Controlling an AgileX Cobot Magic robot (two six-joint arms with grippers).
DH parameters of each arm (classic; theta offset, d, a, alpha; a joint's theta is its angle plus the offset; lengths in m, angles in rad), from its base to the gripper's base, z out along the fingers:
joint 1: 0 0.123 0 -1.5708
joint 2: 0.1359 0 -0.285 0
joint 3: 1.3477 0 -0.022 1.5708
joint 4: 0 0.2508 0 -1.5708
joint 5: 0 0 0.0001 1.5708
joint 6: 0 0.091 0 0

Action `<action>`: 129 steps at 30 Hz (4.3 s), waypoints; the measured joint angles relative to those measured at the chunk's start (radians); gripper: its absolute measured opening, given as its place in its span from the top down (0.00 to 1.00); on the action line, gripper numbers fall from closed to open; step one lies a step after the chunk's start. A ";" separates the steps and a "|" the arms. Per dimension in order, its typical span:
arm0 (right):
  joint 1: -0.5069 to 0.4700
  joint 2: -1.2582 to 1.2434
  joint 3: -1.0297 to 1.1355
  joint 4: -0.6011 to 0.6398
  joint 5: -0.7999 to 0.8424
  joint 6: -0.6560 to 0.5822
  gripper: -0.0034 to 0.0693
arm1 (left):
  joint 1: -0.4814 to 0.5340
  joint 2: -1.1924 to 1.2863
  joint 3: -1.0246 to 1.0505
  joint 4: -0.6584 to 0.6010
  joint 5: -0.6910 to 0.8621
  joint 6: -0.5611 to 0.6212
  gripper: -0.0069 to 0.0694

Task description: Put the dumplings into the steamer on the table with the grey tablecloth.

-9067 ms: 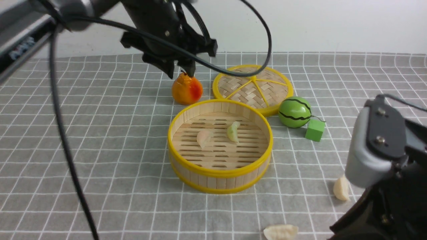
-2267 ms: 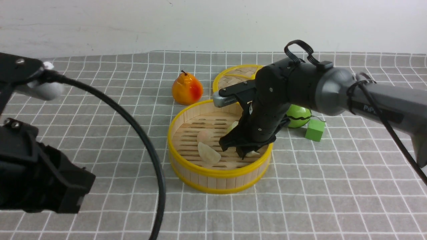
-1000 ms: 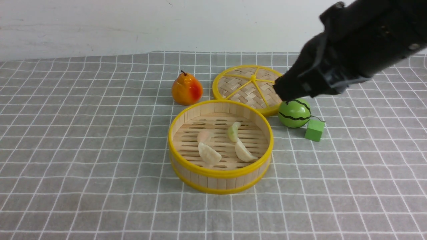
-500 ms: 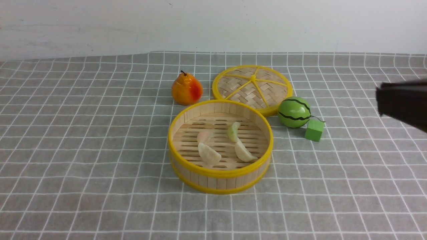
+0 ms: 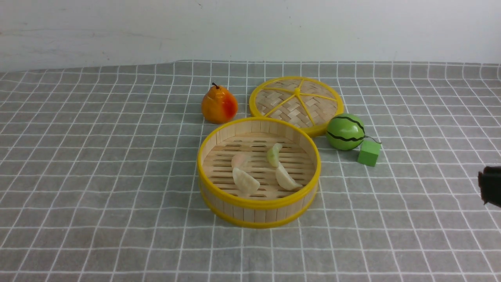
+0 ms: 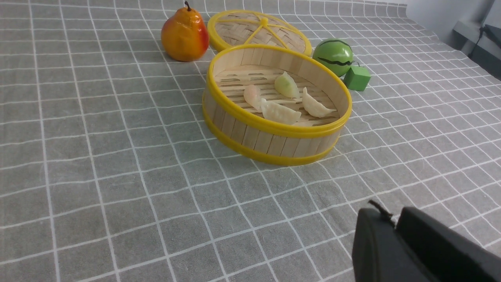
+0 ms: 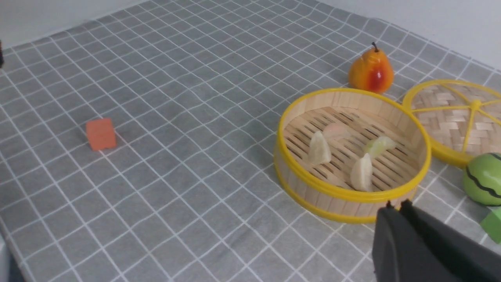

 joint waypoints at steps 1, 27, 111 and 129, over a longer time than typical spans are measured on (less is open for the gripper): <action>0.000 0.000 0.000 -0.007 -0.001 0.006 0.97 | 0.000 0.000 0.000 0.000 0.000 0.000 0.82; -0.518 -0.601 0.906 -0.259 -0.677 0.407 0.98 | 0.000 0.000 0.000 0.001 0.000 -0.001 0.79; -0.576 -0.642 0.898 -0.319 -0.345 0.435 0.91 | 0.459 -0.126 0.518 0.089 -0.346 0.012 0.93; -0.576 -0.642 0.898 -0.319 -0.345 0.435 0.89 | 0.459 -0.126 0.518 0.082 -0.341 0.017 0.93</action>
